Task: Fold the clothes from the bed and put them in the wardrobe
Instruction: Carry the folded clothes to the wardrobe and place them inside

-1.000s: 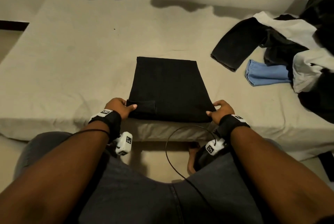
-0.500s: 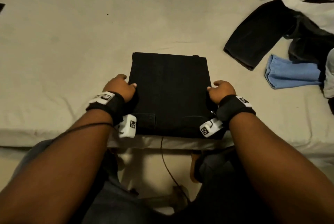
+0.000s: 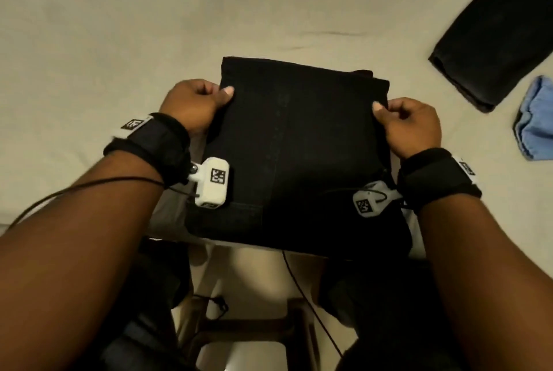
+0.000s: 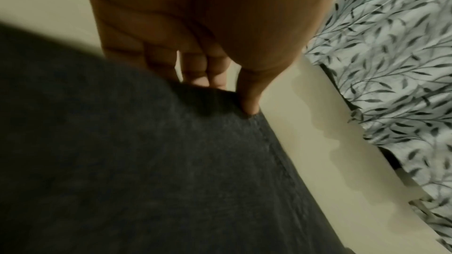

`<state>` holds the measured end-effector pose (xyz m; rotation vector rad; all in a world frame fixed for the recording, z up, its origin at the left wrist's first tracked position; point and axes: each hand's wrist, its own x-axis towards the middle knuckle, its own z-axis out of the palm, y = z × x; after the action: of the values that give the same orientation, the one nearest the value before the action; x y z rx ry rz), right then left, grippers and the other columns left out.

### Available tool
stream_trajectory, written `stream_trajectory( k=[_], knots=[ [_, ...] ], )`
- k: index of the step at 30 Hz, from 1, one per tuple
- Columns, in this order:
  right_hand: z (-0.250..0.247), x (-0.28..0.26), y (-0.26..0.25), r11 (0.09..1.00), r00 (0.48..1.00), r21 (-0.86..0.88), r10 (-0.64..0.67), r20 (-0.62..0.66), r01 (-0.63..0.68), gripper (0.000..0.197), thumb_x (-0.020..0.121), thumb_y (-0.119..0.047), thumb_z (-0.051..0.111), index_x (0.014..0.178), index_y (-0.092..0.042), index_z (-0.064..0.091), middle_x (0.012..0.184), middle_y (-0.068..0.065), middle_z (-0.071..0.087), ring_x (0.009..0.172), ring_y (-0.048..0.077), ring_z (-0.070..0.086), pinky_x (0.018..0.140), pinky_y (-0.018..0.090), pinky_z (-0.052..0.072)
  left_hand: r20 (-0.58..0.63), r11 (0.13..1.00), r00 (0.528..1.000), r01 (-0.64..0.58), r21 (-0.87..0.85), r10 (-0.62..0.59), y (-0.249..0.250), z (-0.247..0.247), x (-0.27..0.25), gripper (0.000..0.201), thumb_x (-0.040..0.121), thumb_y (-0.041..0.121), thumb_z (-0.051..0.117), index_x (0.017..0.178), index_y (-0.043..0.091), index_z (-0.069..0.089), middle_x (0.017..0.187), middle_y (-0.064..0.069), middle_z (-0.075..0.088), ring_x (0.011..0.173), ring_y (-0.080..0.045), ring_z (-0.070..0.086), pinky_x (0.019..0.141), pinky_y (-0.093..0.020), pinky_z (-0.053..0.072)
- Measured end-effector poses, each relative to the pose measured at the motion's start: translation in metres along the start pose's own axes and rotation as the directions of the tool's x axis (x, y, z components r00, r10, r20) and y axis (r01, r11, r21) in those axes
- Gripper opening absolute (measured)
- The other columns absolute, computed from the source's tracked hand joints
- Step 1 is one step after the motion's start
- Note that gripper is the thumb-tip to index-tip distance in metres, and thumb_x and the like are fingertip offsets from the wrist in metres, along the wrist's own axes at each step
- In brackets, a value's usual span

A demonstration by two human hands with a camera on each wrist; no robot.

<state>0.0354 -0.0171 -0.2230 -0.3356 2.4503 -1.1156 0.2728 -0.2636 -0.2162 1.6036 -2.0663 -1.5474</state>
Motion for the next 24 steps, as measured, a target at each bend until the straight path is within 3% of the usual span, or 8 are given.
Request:
stream_trajectory(
  k=[4,6,8,11,14,19,21,24],
  knots=[
    [0.002,0.013,0.003,0.996,0.995,0.01,0.088,-0.042,-0.088,0.021,0.084,-0.029,0.081,0.075,-0.019,0.065,0.066,-0.003,0.055,0.059,0.009,0.047,0.06,0.02,0.043,-0.096,0.999,0.995,0.031,0.012,-0.029,0.0,0.011,0.008,0.025,0.09,0.039,0.075,0.084,0.016,0.067,0.075,0.001,0.064,0.067,-0.013,0.056,0.058,-0.019,0.044],
    [0.002,0.013,0.004,0.992,0.993,-0.028,0.12,-0.003,-0.12,0.027,0.085,-0.041,0.079,0.084,-0.018,0.065,0.072,-0.006,0.057,0.061,0.007,0.05,0.067,0.023,0.043,-0.149,0.998,0.987,0.062,0.024,-0.058,0.001,0.015,0.006,0.03,0.087,0.043,0.077,0.086,0.015,0.066,0.079,0.001,0.066,0.073,-0.015,0.06,0.06,-0.019,0.047],
    [-0.002,0.009,0.006,0.98,0.973,-0.042,0.2,0.112,-0.196,0.05,0.076,-0.063,0.078,0.097,-0.019,0.068,0.089,-0.01,0.068,0.078,0.005,0.063,0.078,0.027,0.049,-0.152,0.995,0.984,0.097,0.034,-0.091,0.002,0.016,0.002,0.043,0.08,0.052,0.08,0.093,0.013,0.067,0.09,0.003,0.071,0.082,-0.016,0.067,0.074,-0.026,0.055],
    [-0.008,-0.003,0.011,0.955,0.887,0.031,0.263,0.38,-0.296,0.07,0.06,-0.067,0.087,0.114,-0.025,0.071,0.105,-0.007,0.077,0.097,0.016,0.074,0.091,0.039,0.057,-0.002,0.986,0.992,0.124,0.114,-0.124,0.008,0.012,-0.011,0.056,0.068,0.063,0.085,0.103,0.021,0.071,0.096,0.006,0.074,0.086,-0.014,0.071,0.08,-0.032,0.057],
    [-0.013,-0.012,0.015,0.968,0.828,0.007,0.21,0.52,-0.25,0.05,0.071,-0.045,0.088,0.116,-0.028,0.071,0.107,-0.006,0.077,0.098,0.017,0.074,0.093,0.041,0.057,0.168,0.958,0.963,0.169,0.232,-0.211,0.008,0.007,-0.021,0.058,0.063,0.065,0.084,0.101,0.023,0.074,0.095,0.008,0.074,0.086,-0.013,0.071,0.072,-0.026,0.053],
    [-0.012,-0.014,0.018,0.985,0.72,-0.01,0.132,0.681,-0.172,0.038,0.074,-0.035,0.086,0.111,-0.03,0.076,0.106,-0.008,0.077,0.099,0.012,0.073,0.097,0.038,0.053,0.337,0.964,0.907,0.211,0.159,-0.254,-0.006,0.007,-0.022,0.047,0.067,0.038,0.09,0.111,0.028,0.075,0.102,0.011,0.078,0.091,-0.009,0.074,0.08,-0.023,0.053],
    [-0.005,-0.015,0.026,0.996,0.758,-0.052,0.09,0.646,-0.075,0.033,0.08,-0.038,0.083,0.112,-0.035,0.075,0.105,-0.014,0.076,0.099,0.006,0.071,0.097,0.035,0.053,0.367,0.976,0.904,0.21,0.063,-0.218,-0.01,0.007,-0.025,0.035,0.078,0.019,0.083,0.111,0.024,0.074,0.104,0.009,0.078,0.093,-0.008,0.074,0.083,-0.024,0.055],
    [0.002,-0.017,0.028,0.998,0.846,-0.037,0.066,0.529,-0.055,0.037,0.086,-0.036,0.079,0.121,-0.032,0.069,0.111,-0.015,0.073,0.105,0.004,0.067,0.095,0.029,0.05,0.352,0.97,0.915,0.234,-0.065,-0.197,-0.006,0.016,-0.027,0.028,0.088,0.002,0.07,0.11,0.02,0.071,0.101,0.009,0.078,0.092,-0.008,0.074,0.074,-0.017,0.058]
  ],
)
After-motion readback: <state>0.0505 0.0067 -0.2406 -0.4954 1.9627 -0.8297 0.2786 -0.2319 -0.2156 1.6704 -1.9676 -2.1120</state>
